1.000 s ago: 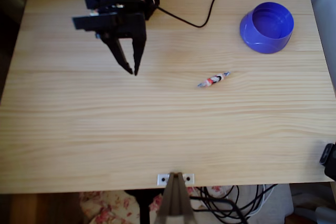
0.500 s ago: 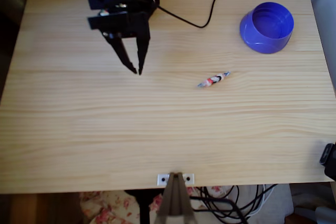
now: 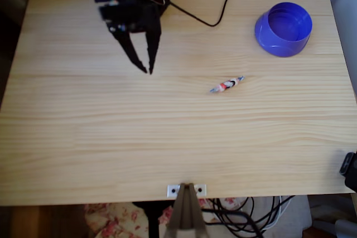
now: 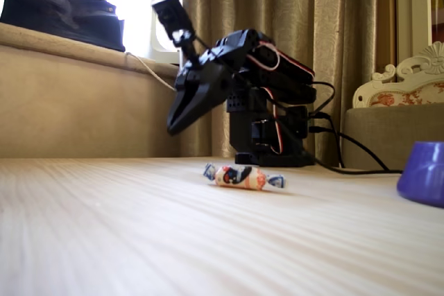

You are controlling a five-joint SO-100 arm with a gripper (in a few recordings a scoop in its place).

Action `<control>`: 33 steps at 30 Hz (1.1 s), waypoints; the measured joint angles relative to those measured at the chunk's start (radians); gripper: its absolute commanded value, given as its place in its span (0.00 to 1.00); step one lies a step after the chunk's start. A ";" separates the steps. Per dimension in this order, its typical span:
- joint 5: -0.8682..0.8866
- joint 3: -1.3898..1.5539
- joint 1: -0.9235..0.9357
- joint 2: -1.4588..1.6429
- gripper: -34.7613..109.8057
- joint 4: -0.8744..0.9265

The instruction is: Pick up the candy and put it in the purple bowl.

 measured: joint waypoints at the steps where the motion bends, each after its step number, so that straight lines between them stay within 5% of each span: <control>1: 0.000 -0.017 -0.011 0.000 0.24 0.011; 15: 0.028 -0.597 -0.109 -0.457 0.24 0.206; 24: -0.129 -0.887 -0.348 -0.721 0.24 0.193; 33: -0.270 -1.095 -0.388 -0.977 0.25 0.245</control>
